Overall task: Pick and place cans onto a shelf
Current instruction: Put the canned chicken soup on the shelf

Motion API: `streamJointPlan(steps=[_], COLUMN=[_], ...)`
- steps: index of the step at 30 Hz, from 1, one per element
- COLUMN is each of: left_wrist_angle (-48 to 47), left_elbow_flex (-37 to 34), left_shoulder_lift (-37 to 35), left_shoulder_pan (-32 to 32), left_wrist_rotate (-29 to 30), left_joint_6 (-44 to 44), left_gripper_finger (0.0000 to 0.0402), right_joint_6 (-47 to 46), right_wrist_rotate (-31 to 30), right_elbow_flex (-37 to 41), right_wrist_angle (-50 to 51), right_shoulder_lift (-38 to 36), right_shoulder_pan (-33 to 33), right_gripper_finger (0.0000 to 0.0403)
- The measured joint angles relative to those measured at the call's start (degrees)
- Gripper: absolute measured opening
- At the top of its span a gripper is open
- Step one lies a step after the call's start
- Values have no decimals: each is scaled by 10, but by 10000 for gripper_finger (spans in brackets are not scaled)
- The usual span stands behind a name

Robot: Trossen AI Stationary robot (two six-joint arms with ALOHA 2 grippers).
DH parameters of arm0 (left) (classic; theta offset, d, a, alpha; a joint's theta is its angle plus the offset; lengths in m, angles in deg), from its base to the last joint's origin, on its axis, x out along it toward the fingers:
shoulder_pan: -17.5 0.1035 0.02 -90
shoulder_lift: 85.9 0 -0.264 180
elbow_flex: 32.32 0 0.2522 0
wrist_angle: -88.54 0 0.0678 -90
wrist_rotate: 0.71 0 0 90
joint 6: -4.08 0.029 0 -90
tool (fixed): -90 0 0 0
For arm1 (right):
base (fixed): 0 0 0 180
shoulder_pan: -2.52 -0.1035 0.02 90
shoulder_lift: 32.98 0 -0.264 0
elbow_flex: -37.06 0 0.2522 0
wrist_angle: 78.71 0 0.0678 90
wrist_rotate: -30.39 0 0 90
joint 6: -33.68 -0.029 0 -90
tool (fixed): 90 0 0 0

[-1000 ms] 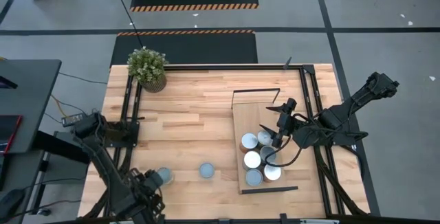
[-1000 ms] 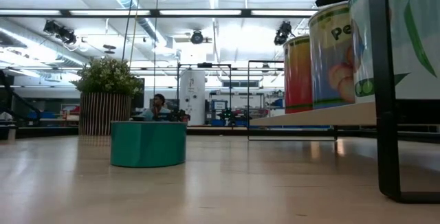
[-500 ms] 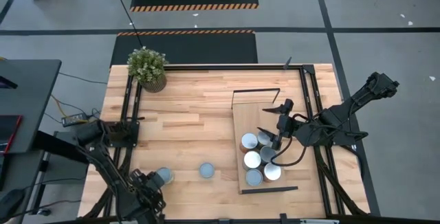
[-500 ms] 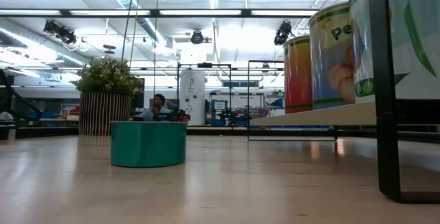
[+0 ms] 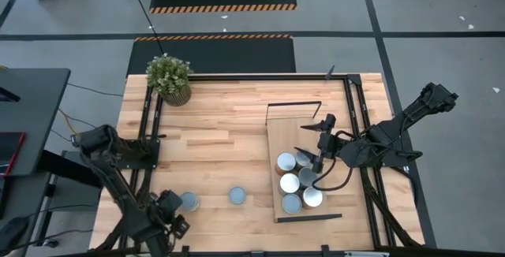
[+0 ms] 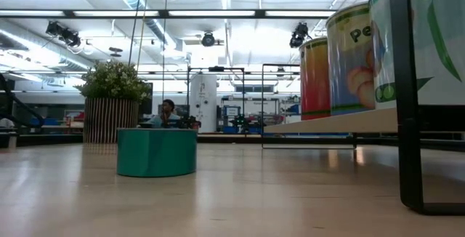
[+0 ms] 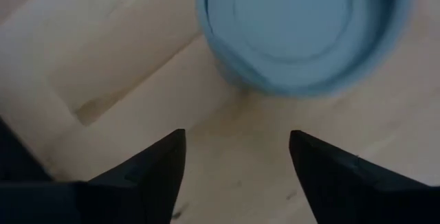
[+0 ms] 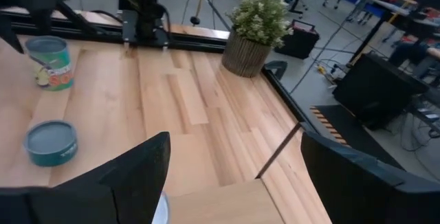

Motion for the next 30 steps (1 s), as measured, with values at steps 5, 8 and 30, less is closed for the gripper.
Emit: streamJointPlan(steps=[5, 8, 30], left_wrist_angle=[37, 58, 56], left_elbow_flex=[-19, -19, -17], left_shoulder_lift=[0, 0, -1], left_shoulder_pan=[34, 56, 192], left_wrist_rotate=[-18, -16, -28], left_joint_6=[36, 93, 346], left_gripper_finger=[313, 339, 286], right_joint_6=[-1, -1, -10], right_wrist_rotate=[20, 20, 20], right_elbow_flex=[0, 0, 0], right_wrist_angle=[0, 0, 0], right_shoulder_lift=[0, 0, 0], right_shoulder_pan=[0, 0, 0], right_gripper_finger=[334, 334, 334])
